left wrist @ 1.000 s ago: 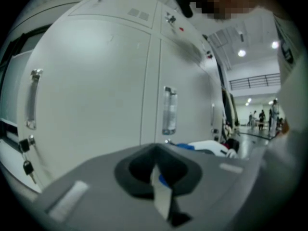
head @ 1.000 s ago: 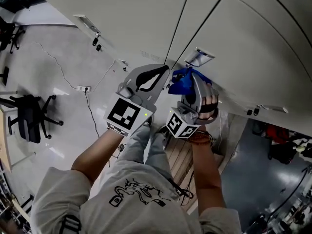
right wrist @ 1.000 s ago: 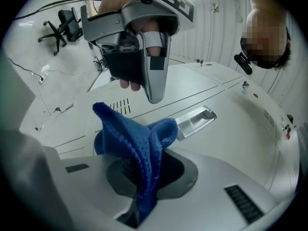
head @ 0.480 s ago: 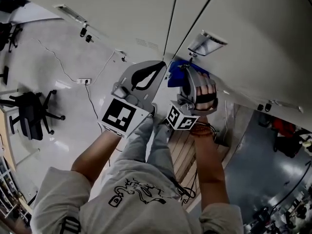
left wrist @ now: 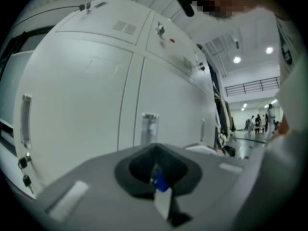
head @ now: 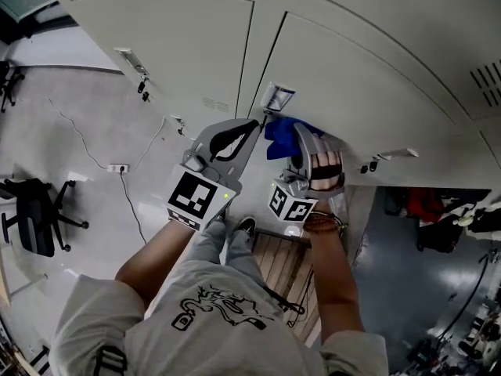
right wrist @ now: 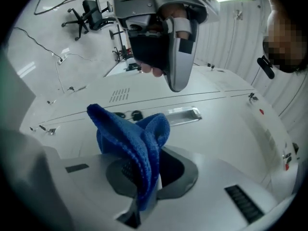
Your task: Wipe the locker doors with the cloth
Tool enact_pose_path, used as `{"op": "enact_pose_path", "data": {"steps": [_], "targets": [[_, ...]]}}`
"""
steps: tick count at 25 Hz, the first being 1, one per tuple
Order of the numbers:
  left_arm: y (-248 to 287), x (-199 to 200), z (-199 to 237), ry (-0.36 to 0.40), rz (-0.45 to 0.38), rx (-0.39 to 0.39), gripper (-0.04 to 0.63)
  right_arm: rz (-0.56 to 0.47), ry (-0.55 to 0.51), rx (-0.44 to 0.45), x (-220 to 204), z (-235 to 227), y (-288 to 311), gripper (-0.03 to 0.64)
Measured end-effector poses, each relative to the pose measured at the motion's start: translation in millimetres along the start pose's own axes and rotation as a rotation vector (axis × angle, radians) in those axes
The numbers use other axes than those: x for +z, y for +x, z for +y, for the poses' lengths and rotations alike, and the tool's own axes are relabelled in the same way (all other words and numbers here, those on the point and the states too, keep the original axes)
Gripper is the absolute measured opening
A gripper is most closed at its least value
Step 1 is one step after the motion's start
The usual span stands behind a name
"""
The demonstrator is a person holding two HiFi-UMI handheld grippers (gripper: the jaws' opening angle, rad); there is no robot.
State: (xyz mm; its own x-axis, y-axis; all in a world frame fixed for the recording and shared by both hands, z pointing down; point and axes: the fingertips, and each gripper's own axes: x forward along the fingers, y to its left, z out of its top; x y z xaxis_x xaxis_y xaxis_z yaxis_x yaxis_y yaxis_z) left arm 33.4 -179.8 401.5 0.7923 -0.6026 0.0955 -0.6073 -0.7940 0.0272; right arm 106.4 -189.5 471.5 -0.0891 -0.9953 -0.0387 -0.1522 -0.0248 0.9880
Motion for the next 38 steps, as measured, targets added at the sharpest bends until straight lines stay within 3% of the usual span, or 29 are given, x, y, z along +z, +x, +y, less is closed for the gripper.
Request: {"op": "enact_pose_path", "data": {"steps": [11, 19, 26, 38], "targets": [[-10, 105, -17, 0.067, -0.158, -0.008, 0.003, -0.041, -0.014, -0.253, 26, -174, 2, 0.031], [-8, 168, -28, 0.134, -0.255, -0.029, 0.003, -0.05, -0.031, -0.378, 31, -248, 1, 0.031], [3, 176, -44, 0.144, -0.265, -0.065, 0.003, -0.006, -0.006, -0.427, 2, -260, -13, 0.03], [23, 110, -45, 0.094, -0.14, -0.069, 0.003, 0.028, 0.049, -0.373, -25, -193, -23, 0.029]]}}
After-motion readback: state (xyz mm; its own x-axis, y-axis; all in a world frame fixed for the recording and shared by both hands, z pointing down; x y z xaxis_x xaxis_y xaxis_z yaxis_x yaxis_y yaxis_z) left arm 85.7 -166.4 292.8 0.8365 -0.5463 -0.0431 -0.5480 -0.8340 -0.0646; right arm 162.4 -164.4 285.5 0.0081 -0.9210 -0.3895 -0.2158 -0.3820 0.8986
